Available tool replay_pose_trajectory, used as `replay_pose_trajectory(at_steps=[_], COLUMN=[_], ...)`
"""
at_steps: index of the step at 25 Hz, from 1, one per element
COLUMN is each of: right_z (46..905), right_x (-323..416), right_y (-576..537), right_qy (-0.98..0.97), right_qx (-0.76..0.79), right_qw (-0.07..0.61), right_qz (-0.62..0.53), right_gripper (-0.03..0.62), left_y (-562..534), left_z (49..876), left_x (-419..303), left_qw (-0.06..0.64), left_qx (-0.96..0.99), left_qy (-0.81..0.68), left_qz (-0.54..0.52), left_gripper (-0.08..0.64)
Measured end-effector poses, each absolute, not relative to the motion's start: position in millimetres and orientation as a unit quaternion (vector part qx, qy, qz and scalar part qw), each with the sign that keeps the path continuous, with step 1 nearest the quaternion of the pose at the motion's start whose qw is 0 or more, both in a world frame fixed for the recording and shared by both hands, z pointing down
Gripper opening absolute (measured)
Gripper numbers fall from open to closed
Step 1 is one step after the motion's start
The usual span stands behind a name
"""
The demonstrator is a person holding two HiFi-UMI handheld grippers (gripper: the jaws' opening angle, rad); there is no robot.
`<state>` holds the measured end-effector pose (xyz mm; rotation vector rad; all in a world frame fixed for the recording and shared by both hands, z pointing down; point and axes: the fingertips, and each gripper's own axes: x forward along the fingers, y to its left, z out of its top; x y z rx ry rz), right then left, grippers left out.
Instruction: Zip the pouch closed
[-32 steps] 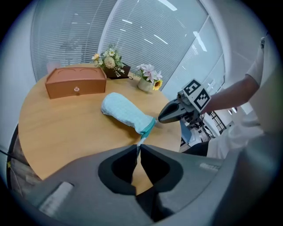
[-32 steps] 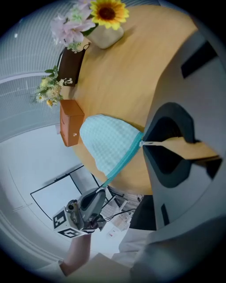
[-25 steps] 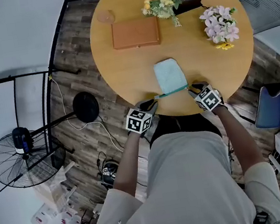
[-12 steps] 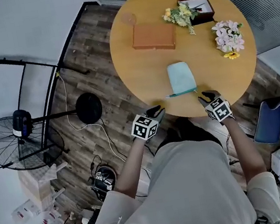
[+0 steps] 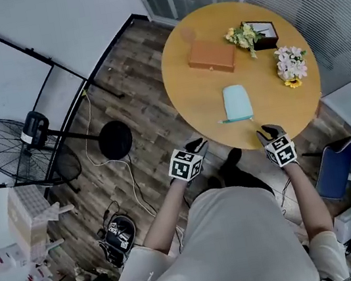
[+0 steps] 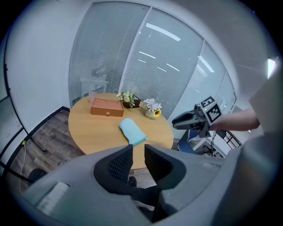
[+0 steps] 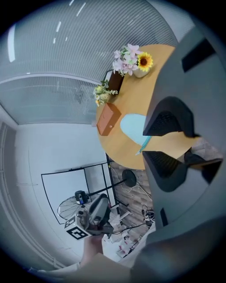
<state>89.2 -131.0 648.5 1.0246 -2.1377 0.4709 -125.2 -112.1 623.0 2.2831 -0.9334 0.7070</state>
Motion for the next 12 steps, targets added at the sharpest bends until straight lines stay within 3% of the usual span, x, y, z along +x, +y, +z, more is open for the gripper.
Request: replay_pose_trajectory(at_steps=[12], right_z=[551.5], right_x=[109.1], right_y=[-50.5], right_qy=[-0.815], right_qx=[0.479], right_qw=[0.283], right_qz=[0.160], right_gripper=[0.093], left_y=[-55.0], left_z=[532.2], left_x=[-122.3], left_qw=[0.210], left_qx=[0.887], left_qy=[-0.363], left_qz=[0.193], left_gripper=[0.083])
